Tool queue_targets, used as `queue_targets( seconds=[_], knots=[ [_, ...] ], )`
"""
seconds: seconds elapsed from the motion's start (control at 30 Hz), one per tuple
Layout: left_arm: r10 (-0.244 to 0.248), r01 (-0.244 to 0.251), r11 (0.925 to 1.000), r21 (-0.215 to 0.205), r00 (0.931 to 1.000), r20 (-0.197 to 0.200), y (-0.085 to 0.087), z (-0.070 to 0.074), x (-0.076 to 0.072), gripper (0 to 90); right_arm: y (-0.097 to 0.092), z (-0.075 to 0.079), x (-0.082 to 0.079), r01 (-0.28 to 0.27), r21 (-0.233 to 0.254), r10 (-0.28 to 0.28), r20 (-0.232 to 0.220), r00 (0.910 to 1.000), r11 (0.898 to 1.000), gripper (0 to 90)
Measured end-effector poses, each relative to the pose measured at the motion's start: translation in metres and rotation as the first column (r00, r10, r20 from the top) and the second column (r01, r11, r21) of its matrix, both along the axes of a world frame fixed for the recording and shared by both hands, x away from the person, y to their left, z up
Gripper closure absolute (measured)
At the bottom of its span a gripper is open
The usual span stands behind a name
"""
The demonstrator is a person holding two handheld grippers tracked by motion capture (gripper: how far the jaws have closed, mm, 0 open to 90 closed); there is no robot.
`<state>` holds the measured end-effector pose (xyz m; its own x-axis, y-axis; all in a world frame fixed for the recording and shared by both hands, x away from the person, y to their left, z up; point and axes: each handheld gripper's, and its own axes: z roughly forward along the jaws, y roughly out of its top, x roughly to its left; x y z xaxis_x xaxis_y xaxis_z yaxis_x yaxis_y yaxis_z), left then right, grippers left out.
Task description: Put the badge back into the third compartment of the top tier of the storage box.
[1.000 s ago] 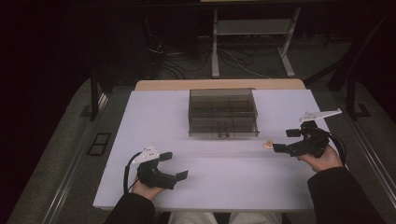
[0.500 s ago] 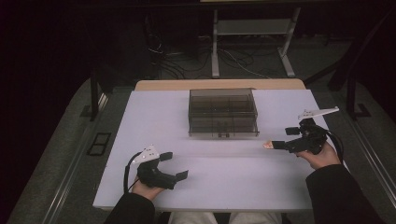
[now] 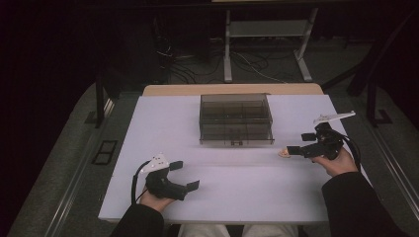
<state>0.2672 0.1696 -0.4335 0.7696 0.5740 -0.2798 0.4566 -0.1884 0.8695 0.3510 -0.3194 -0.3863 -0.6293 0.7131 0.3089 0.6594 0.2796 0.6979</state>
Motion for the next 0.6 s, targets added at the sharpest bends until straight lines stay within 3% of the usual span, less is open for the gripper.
queue_targets(
  seconds=[0.6],
  knots=[
    [-0.006,0.006,1.0,0.001,1.0,-0.001,-0.001,0.0,0.001,0.0,-0.008,-0.013,0.016,0.032,0.008,-0.032,-0.023,0.9992,0.999,0.4]
  ],
)
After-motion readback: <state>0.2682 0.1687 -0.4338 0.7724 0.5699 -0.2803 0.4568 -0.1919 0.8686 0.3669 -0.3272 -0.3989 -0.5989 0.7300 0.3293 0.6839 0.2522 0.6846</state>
